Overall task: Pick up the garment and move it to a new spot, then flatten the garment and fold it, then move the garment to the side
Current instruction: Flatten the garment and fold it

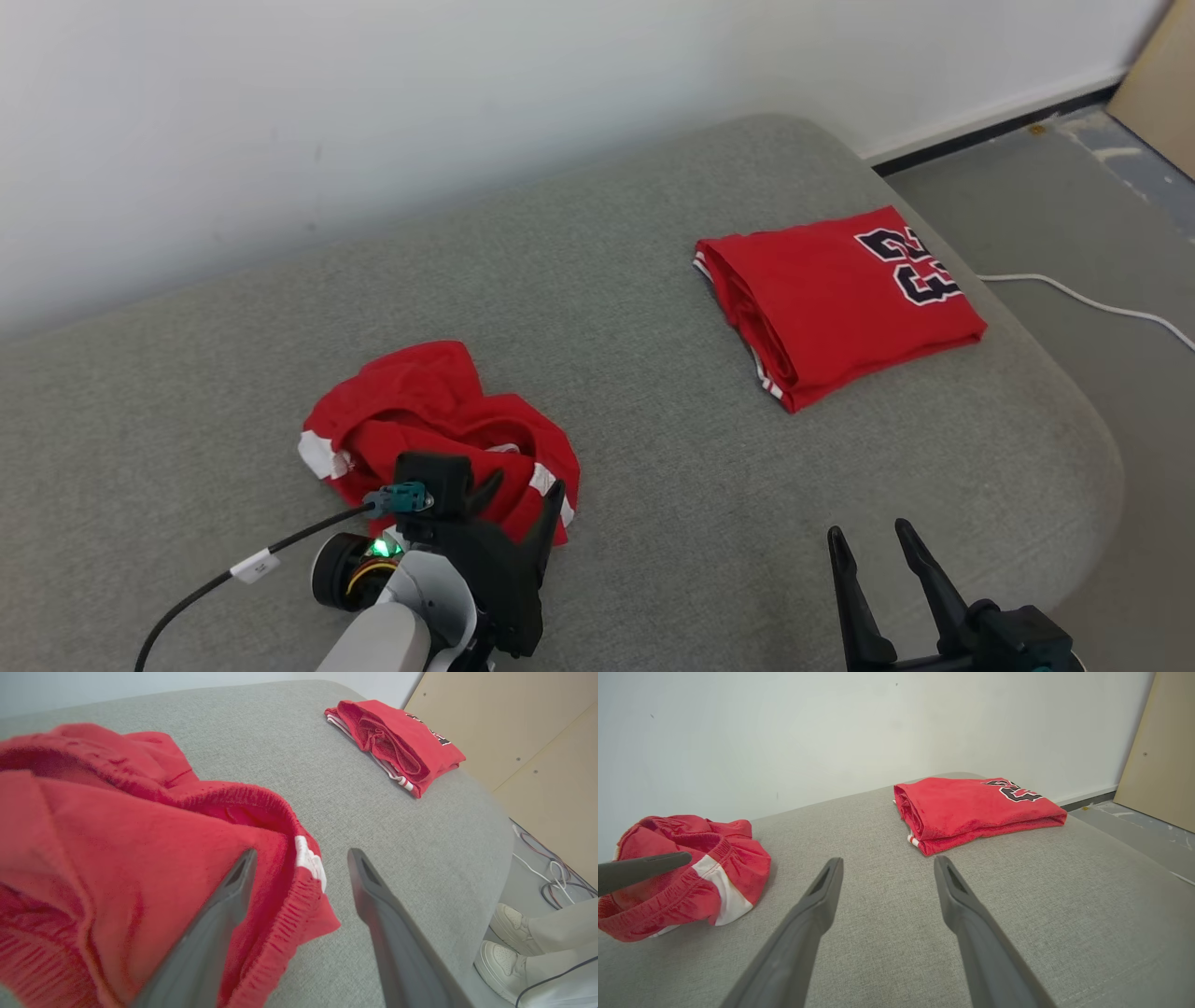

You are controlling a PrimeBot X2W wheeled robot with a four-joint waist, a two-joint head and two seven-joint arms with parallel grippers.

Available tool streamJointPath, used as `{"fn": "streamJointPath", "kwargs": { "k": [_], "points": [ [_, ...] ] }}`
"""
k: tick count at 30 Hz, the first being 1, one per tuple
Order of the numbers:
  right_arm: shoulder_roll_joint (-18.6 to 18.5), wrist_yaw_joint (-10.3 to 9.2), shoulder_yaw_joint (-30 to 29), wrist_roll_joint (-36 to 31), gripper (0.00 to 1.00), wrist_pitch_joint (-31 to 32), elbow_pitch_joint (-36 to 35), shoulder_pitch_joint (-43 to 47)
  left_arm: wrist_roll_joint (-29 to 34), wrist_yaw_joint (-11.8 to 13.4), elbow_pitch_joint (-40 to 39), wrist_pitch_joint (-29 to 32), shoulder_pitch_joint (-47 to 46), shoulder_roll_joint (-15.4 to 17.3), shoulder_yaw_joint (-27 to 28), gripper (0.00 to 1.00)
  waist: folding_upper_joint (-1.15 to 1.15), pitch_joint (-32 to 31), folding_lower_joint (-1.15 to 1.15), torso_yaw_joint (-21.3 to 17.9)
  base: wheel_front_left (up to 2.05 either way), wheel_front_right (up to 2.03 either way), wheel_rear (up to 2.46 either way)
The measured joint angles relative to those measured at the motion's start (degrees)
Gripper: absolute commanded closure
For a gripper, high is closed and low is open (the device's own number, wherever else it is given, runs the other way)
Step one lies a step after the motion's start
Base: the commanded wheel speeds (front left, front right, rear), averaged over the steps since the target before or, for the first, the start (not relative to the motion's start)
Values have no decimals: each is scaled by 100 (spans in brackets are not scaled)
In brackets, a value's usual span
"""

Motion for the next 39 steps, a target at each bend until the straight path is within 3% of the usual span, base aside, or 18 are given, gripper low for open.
{"fn": "streamJointPath", "kwargs": {
  "k": [11,12,14,18,27,35,39],
  "points": [
    [10,0,4,103,0,0,-10,-56,-102,93,151,454,-123,23,-51,0,0,326,0,-520,0,0,0],
    [10,0,1,110,0,0,-9,-58,-103,119,152,482,-127,23,-56,17,0,340,0,-541,0,0,0],
    [11,0,1,116,0,0,-2,-58,-105,121,133,487,-135,32,-68,100,0,350,0,-563,0,0,0],
    [13,0,-13,145,0,0,5,-58,-96,122,8,268,-208,44,-42,100,0,325,-1,-539,0,0,0],
    [18,0,22,192,0,0,40,-67,-163,-4,-747,-853,-1063,-157,23,100,0,240,-1,-359,0,0,0],
    [16,0,97,209,0,0,100,-88,-929,-70,-1407,-1585,-1804,-246,140,100,0,176,-1,-268,0,0,0],
    [18,0,91,241,0,0,85,-87,-1125,49,-1549,-1697,-1794,-256,63,100,0,195,-1,-155,0,0,0]
  ]
}}
